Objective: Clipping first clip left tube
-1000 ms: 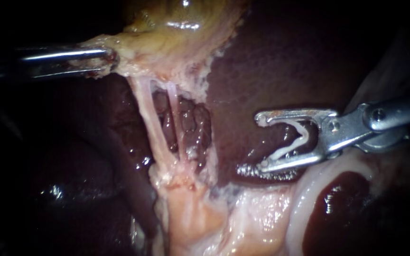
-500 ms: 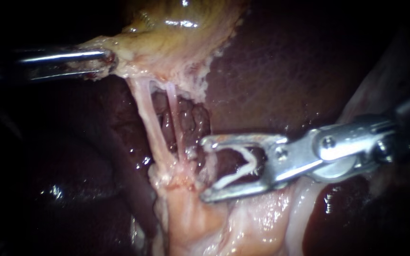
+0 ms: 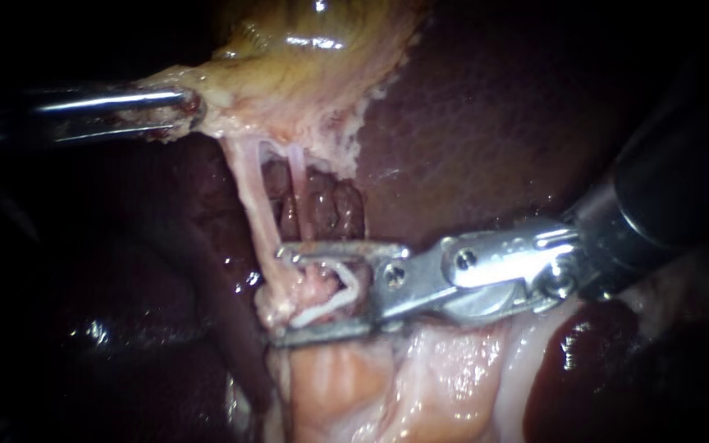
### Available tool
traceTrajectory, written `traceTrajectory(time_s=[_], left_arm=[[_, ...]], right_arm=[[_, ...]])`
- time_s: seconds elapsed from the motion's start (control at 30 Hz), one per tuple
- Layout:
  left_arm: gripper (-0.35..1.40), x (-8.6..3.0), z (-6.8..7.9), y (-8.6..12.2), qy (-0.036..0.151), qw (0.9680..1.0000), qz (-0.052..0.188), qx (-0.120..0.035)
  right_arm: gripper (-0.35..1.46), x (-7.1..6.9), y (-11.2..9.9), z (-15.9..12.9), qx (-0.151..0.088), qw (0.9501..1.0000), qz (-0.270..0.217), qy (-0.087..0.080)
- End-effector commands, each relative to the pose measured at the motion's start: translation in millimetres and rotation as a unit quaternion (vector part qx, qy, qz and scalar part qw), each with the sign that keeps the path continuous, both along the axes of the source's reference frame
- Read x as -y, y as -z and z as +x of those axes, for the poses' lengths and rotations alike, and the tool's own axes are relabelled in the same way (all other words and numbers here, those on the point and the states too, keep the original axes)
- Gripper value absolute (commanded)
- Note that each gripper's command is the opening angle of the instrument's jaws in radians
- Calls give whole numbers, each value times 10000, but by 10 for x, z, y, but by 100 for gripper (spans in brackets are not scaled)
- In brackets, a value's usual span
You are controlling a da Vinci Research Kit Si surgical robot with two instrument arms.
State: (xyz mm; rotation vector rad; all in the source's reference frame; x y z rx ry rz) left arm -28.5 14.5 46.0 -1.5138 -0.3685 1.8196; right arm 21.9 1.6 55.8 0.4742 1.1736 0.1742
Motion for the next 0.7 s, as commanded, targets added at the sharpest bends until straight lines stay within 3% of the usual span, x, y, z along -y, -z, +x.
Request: traceTrajectory(time_s=[0.03, 0.37, 0.7], left_arm=[[-35, 0, 0, 1, 0, 10000, 0, -1], [-35, 2, -1, 4, 4, 10000, 0, -4], [-35, 2, -4, 4, 9, 10000, -2, -7]], right_arm=[[50, -1, -4, -1, 8, 10000, -6, -8], [50, -10, -30, 0, 61, 10000, -21, -26], [50, -7, -38, 30, -29, 10000, 31, 67]])
